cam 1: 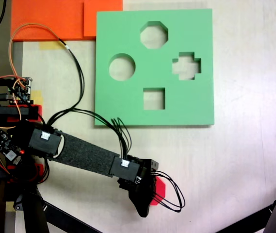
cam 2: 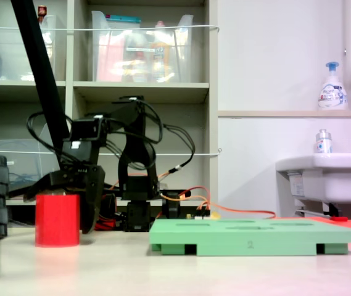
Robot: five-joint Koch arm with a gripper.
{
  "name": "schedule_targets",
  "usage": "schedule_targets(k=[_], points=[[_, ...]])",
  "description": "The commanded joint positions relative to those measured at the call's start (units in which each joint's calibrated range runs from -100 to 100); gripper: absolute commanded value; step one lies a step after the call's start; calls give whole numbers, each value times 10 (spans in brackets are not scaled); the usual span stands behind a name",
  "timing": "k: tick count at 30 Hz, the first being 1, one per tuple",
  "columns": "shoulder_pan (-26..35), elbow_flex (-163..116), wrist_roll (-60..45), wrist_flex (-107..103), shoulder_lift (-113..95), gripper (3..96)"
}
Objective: Put the octagonal pillar block into the corresponding hole
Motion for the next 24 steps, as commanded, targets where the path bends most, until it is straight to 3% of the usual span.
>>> schedule_targets(k=[1, 10, 13, 15, 24], points=[[0, 38, -5, 27, -6, 854], [-1, 36, -4, 21, -7, 836], [-4, 32, -4, 14, -16, 572], [-6, 32, -4, 11, -19, 462], [-13, 28, -4, 6, -39, 364]])
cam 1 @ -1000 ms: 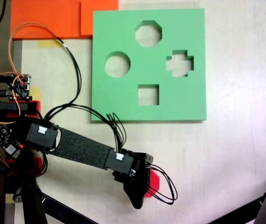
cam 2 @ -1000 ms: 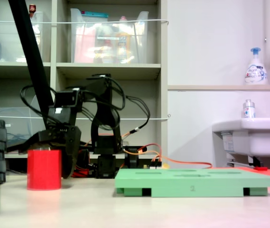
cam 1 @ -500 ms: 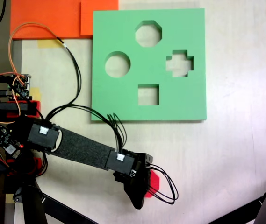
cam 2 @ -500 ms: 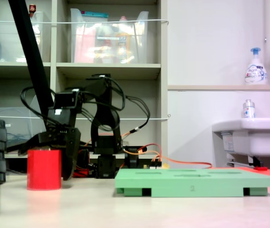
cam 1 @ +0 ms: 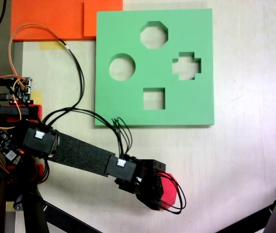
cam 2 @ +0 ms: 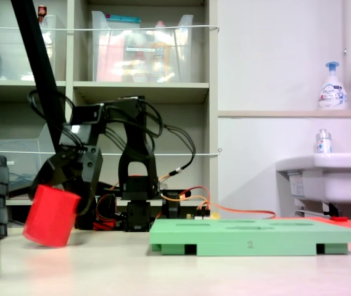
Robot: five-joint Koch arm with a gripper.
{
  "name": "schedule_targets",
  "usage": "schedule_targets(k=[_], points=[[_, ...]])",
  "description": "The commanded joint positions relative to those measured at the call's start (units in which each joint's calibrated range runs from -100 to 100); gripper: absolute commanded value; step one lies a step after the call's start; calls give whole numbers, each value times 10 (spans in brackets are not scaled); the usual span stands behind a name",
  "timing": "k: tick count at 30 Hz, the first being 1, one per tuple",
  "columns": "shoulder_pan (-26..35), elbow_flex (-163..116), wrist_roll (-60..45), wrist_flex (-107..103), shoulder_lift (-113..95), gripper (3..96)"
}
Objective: Put the octagonal pillar block into the corresponding hole
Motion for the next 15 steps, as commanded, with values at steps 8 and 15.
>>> schedule_targets(k=[8, 15], points=[[-8, -2, -3, -7, -29, 360], [-16, -2, 6, -15, -40, 200]])
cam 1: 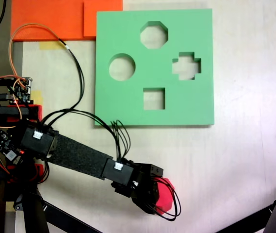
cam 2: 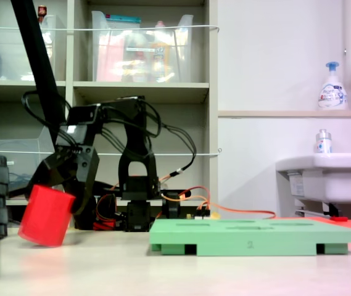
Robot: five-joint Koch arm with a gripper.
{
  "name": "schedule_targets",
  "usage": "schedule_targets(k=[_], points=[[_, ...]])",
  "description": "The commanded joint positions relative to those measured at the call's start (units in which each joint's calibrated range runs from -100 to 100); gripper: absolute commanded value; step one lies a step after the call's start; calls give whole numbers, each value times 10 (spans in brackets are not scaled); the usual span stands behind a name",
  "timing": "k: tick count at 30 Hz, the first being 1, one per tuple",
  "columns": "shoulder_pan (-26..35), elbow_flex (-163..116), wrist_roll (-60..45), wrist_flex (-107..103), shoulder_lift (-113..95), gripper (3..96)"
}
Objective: Put the octagonal pillar block into the corresponding hole
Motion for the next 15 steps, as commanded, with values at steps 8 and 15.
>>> schedule_targets(k=[8, 15], points=[[-4, 4, 0, -27, -36, 201], [16, 11, 30, -72, -182, 201]])
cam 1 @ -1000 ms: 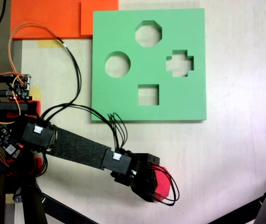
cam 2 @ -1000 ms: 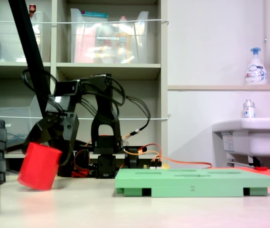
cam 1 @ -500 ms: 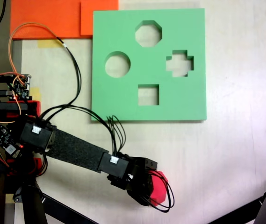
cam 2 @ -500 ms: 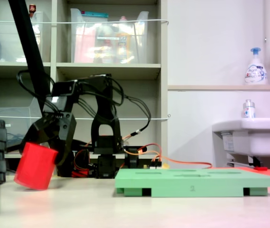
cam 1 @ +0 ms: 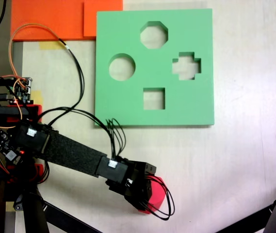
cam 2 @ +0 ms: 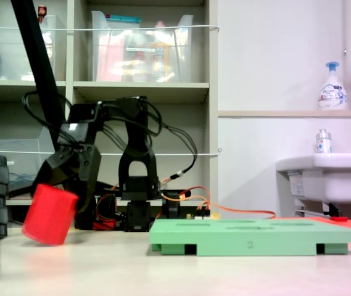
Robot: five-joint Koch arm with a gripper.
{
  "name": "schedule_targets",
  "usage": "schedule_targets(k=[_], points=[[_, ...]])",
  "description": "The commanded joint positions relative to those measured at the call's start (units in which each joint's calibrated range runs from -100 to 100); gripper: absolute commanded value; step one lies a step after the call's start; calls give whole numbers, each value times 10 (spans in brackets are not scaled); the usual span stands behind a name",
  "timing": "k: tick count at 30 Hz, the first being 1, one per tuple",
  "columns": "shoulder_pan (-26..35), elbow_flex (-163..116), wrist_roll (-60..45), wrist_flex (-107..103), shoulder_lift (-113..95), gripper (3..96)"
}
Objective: Put the octagonal pillar block into the corresponding hole
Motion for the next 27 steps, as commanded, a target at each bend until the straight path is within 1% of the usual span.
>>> schedule_targets(k=[1, 4, 7, 12, 16, 18, 22, 27], points=[[18, 31, 25, -36, -108, 201], [45, 57, 47, -88, -160, 201], [95, 67, 90, -126, -225, 201], [132, 106, 125, -137, -227, 201], [149, 189, 142, -137, -167, 201], [166, 317, 141, -133, -81, 201], [179, 358, 140, -108, -41, 201], [202, 359, 139, -33, -38, 201]])
